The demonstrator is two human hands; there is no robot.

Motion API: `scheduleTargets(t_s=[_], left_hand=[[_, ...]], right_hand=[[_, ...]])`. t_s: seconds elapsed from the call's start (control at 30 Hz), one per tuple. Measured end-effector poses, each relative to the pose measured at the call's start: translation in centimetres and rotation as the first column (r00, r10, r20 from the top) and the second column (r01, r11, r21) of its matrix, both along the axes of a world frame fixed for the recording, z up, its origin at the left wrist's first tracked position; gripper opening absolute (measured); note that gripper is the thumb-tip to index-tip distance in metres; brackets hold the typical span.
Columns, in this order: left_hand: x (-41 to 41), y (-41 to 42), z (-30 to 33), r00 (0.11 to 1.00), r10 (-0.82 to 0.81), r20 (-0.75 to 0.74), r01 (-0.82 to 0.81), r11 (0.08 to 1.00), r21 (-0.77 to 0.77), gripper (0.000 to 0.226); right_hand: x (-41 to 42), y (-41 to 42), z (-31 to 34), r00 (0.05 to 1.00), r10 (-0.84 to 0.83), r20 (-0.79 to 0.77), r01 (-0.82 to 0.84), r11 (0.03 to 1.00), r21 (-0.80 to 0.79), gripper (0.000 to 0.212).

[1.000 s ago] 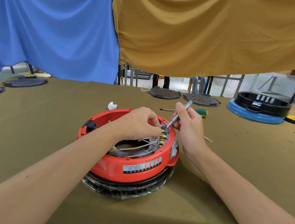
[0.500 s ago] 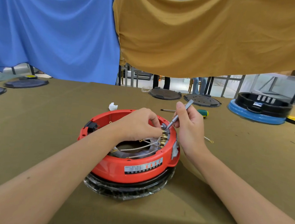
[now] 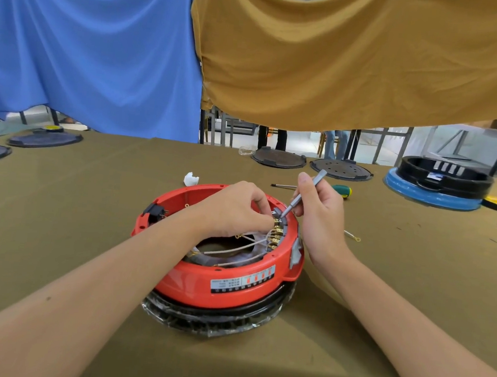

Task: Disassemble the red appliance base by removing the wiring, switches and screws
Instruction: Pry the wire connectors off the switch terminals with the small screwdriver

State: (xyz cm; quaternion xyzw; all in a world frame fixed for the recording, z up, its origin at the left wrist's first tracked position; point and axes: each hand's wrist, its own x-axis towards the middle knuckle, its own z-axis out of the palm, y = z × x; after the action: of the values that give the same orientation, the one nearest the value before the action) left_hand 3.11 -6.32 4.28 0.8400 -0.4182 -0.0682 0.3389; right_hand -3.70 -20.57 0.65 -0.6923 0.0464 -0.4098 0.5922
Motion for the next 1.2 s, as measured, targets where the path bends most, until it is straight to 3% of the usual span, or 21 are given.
scheduleTargets(t_s=[0.5, 0.8, 1.07, 1.2], left_hand=[[0.1, -0.02, -0.03, 1.0, 0.0, 0.005, 0.0, 1.0, 0.005, 0.006], [0.11, 0.0, -0.02, 1.0, -0.002, 0.002, 0.002, 1.0, 0.007, 0.005], [0.09, -0.01, -0.02, 1.0, -0.001, 0.013, 0.001, 1.0, -0.001, 0.003], [0.06, 0.01, 0.01, 1.0, -0.002, 0.013, 0.002, 1.0, 0.007, 0.003]], right_hand=[[-0.07, 0.05, 0.03, 0.998, -0.032, 0.047, 0.031, 0.999, 0.024, 0.038], [0.12, -0.16, -0.27, 1.0, -0.008, -0.008, 0.008, 1.0, 0.021, 0.037], [0.01, -0.18, 0.06, 1.0, 0.014, 0.019, -0.011, 0.985, -0.174, 0.036], [-0.19, -0.4, 0.19, 0.996, 0.075, -0.039, -0.083, 0.964, -0.253, 0.033]])
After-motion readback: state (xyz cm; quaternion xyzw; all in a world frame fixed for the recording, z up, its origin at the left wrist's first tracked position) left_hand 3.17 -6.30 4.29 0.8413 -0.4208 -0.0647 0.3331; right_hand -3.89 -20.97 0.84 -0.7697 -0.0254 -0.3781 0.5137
